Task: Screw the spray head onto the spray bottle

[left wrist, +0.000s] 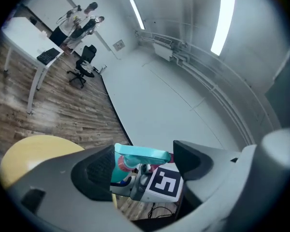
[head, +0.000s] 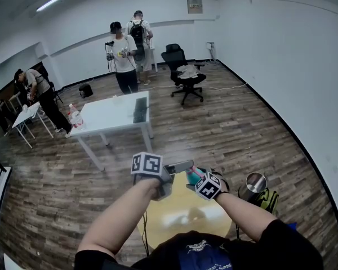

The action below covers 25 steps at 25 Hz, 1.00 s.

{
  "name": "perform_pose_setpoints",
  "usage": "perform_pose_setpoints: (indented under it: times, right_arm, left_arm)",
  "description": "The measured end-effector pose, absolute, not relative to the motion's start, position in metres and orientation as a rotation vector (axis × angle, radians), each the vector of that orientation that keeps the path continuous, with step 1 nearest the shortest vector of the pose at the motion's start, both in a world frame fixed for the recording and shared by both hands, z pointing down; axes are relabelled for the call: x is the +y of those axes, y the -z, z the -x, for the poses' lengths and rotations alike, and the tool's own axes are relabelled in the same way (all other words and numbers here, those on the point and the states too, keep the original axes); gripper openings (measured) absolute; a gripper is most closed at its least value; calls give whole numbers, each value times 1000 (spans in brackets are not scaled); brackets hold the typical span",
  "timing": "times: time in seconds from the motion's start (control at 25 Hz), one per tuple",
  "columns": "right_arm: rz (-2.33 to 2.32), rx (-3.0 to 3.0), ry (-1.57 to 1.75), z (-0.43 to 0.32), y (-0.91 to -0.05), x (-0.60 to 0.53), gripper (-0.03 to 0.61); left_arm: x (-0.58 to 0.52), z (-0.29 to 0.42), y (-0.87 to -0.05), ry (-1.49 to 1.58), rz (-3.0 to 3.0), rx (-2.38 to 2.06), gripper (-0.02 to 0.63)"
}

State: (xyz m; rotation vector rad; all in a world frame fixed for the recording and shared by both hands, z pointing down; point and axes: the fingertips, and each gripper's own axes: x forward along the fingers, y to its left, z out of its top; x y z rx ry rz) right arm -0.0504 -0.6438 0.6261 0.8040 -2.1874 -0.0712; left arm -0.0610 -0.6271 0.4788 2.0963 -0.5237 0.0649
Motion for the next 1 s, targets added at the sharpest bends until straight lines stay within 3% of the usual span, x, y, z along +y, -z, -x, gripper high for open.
perform_pose_setpoints:
  times: [0.08, 0.12, 0.72, 1.0]
  right_arm:
    - [-771, -2196, 75, 52, -627, -639, 413]
    - [-739, -2200, 81, 55, -629, -635, 413]
    - [-60, -2225, 317, 91, -660, -548, 405]
    - [-276, -2398, -37, 88, -636, -578, 405]
  left_arm:
    - [-621, 58, -478, -152, -2188, -472, 405]
    - [-615, 56, -478, -221, -2252, -434, 354]
    - [-509, 74, -511, -1170, -2704, 417, 350]
    - [-584, 69, -452, -512, -2750, -252, 350]
